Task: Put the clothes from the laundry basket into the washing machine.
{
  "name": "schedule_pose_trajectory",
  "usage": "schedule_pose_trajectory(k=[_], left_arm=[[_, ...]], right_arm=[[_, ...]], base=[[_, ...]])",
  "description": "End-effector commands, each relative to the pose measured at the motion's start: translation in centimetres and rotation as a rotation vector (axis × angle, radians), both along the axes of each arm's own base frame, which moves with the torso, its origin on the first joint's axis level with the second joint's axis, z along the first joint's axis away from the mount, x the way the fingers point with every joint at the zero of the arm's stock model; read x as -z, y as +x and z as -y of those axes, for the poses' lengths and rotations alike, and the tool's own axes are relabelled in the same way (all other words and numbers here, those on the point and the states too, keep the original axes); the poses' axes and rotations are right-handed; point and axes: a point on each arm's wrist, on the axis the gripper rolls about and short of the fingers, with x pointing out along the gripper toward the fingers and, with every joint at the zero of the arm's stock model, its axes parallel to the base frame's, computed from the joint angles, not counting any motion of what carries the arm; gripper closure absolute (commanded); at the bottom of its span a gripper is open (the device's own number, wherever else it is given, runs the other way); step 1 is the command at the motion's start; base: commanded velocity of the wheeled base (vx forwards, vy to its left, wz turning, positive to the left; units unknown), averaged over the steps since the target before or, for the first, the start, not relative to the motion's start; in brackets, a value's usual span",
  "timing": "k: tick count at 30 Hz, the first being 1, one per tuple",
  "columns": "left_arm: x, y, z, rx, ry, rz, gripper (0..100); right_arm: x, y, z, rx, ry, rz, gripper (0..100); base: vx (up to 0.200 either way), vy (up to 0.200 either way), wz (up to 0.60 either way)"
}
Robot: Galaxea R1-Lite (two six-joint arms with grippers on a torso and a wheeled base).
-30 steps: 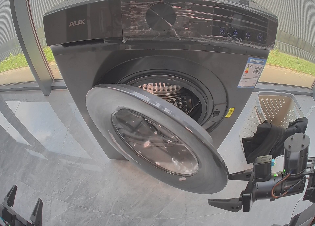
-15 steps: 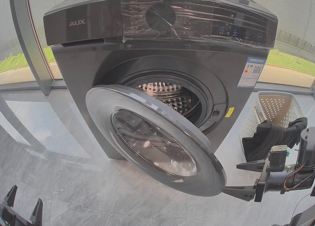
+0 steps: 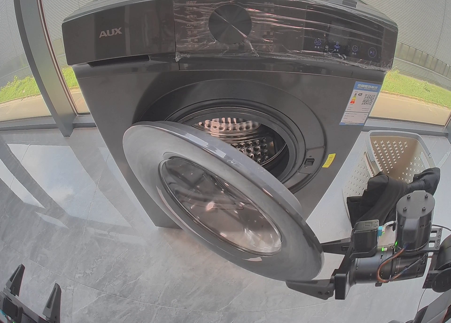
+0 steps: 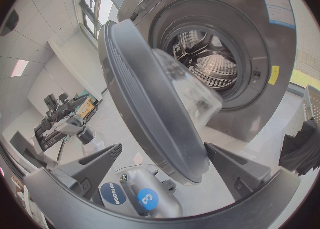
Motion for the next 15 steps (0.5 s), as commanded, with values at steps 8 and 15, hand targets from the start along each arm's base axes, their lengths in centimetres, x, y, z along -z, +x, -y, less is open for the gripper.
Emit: schedule_pose_trajectory(k=[8, 15], left_arm=[[0.5, 0.0, 0.0, 0.0, 0.0, 0.002, 0], [0.5, 0.0, 0.0, 0.0, 0.0, 0.002, 0]], right_arm=[[-0.3, -2.5, 0.8, -0.037, 0.044, -0.021, 0], [-3.2, -2.3, 2.8, 0.079, 0.175, 0.046, 0]], base=[[0.0, 0.0, 0.0], [0.0, 0.0, 0.0]])
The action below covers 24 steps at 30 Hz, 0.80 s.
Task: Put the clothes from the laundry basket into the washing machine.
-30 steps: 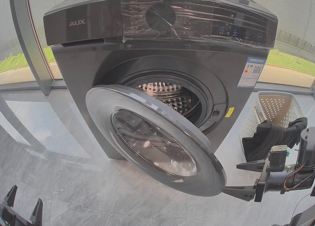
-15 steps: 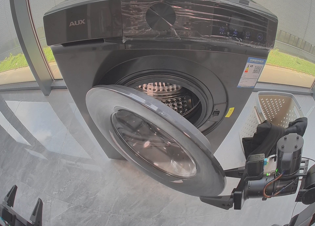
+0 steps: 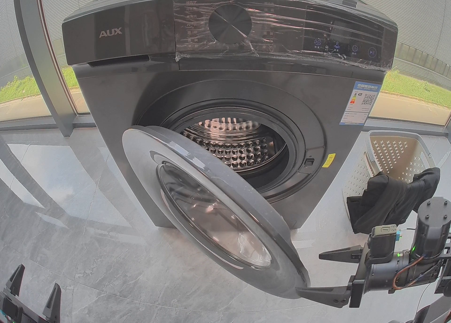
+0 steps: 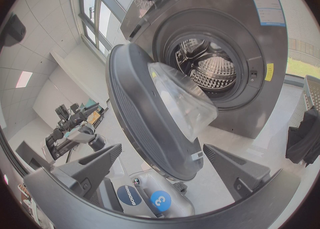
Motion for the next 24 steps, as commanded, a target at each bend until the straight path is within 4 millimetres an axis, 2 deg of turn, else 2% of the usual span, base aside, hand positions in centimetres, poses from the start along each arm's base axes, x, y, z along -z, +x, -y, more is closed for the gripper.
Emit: schedule_pose_trajectory(k=[1, 3, 5, 8, 9, 13, 16, 24], left_arm=[[0.5, 0.0, 0.0, 0.0, 0.002, 0.003, 0], [0.5, 0.0, 0.0, 0.0, 0.002, 0.001, 0], [0.5, 0.0, 0.0, 0.0, 0.002, 0.003, 0], [0.5, 0.0, 0.0, 0.0, 0.002, 0.003, 0], [0.5, 0.0, 0.0, 0.0, 0.002, 0.003, 0], [0.5, 0.0, 0.0, 0.0, 0.002, 0.003, 0], [0.5, 0.0, 0.0, 0.0, 0.002, 0.003, 0], [0.5, 0.0, 0.0, 0.0, 0.002, 0.003, 0]], right_arm=[[-2.4, 0.3, 1.9, 0.1, 0.086, 0.082, 0], [-2.6, 0.8, 2.4, 0.142, 0.088, 0.089, 0], [-2.5, 2.2, 3.2, 0.23, 0.07, 0.087, 0], [-1.2, 3.7, 3.2, 0.306, 0.011, 0.051, 0], [-0.2, 4.4, 3.0, 0.326, -0.034, 0.024, 0], [2.1, 5.2, 2.5, 0.317, -0.125, -0.04, 0], [3.2, 5.3, 2.2, 0.299, -0.166, -0.071, 0], [4.6, 3.7, 0.9, 0.199, -0.217, -0.114, 0]], base=[[0.0, 0.0, 0.0], [0.0, 0.0, 0.0], [0.0, 0.0, 0.0], [0.0, 0.0, 0.0], [0.0, 0.0, 0.0], [0.0, 0.0, 0.0], [0.0, 0.0, 0.0], [0.0, 0.0, 0.0]])
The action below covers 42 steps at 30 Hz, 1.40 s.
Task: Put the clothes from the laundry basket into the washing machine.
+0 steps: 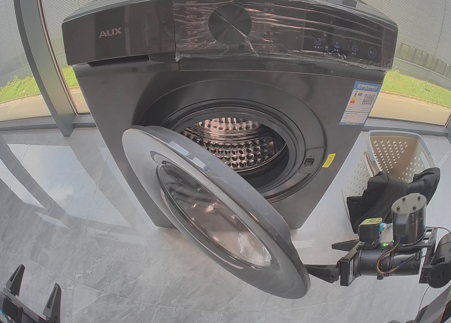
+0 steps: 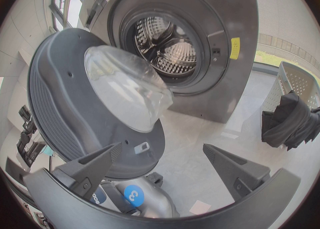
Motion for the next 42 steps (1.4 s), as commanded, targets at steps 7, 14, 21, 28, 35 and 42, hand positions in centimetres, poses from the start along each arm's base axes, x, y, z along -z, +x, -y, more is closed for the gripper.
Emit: schedule_pose_trajectory(k=[7, 14, 21, 28, 35, 42], left_arm=[[0.5, 0.0, 0.0, 0.0, 0.0, 0.003, 0], [0.5, 0.0, 0.0, 0.0, 0.0, 0.003, 0], [0.5, 0.0, 0.0, 0.0, 0.0, 0.003, 0], [0.4, 0.0, 0.0, 0.0, 0.0, 0.004, 0], [0.5, 0.0, 0.0, 0.0, 0.0, 0.003, 0], [0.5, 0.0, 0.0, 0.0, 0.0, 0.003, 0]], right_arm=[[1.4, -2.2, -2.5, -0.128, -0.039, -0.058, 0], [0.5, -0.1, -2.4, -0.018, 0.023, 0.02, 0], [0.5, 2.6, -2.0, 0.08, 0.024, 0.044, 0], [2.2, 3.9, -2.9, 0.091, -0.016, -0.004, 0], [2.3, 2.1, -4.9, -0.016, -0.013, 0.0, 0], [2.5, 0.4, -6.5, -0.115, -0.01, -0.012, 0]], base=[[0.0, 0.0, 0.0], [0.0, 0.0, 0.0], [-0.086, 0.0, 0.0], [0.0, 0.0, 0.0], [0.0, 0.0, 0.0], [0.0, 0.0, 0.0]])
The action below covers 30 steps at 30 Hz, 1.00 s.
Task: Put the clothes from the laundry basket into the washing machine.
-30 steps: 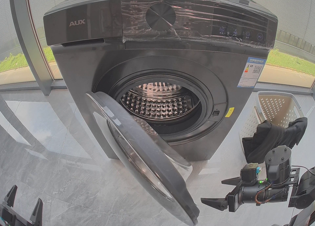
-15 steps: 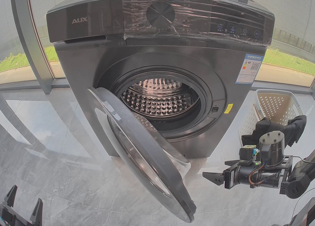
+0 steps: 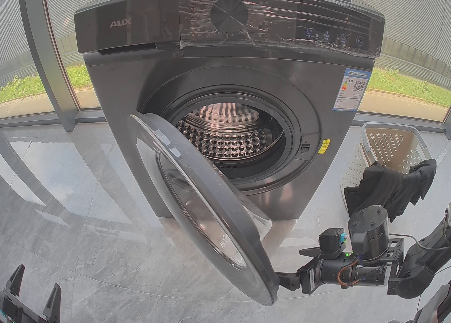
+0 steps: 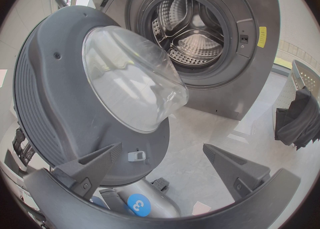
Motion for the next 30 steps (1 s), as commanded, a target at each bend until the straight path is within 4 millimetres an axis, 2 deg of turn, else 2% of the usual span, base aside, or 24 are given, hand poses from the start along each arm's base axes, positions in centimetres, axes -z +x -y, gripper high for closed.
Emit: schedule_pose_trajectory(k=[1, 4, 10, 11, 13, 19, 25, 30], left_arm=[[0.5, 0.0, 0.0, 0.0, 0.0, 0.002, 0], [0.5, 0.0, 0.0, 0.0, 0.0, 0.002, 0], [0.5, 0.0, 0.0, 0.0, 0.0, 0.002, 0], [0.5, 0.0, 0.0, 0.0, 0.0, 0.002, 0], [0.5, 0.0, 0.0, 0.0, 0.0, 0.002, 0], [0.5, 0.0, 0.0, 0.0, 0.0, 0.002, 0], [0.5, 0.0, 0.0, 0.0, 0.0, 0.002, 0], [0.5, 0.0, 0.0, 0.0, 0.0, 0.002, 0]], right_arm=[[0.2, -1.2, -0.9, -0.065, -0.001, -0.009, 0], [-0.2, -1.4, -1.3, -0.083, 0.055, 0.016, 0], [-0.8, -0.2, -1.3, -0.03, 0.112, 0.071, 0], [-0.2, 1.5, -0.9, 0.053, 0.084, 0.078, 0], [0.0, 2.3, -0.8, 0.093, 0.074, 0.086, 0], [0.7, 6.9, -0.8, 0.234, 0.068, 0.125, 0], [1.9, 8.2, -1.4, 0.242, 0.054, 0.113, 0], [2.2, 8.1, -2.0, 0.224, 0.05, 0.107, 0]], base=[[0.0, 0.0, 0.0], [0.0, 0.0, 0.0], [0.0, 0.0, 0.0], [0.0, 0.0, 0.0], [0.0, 0.0, 0.0], [0.0, 0.0, 0.0], [0.0, 0.0, 0.0], [0.0, 0.0, 0.0]])
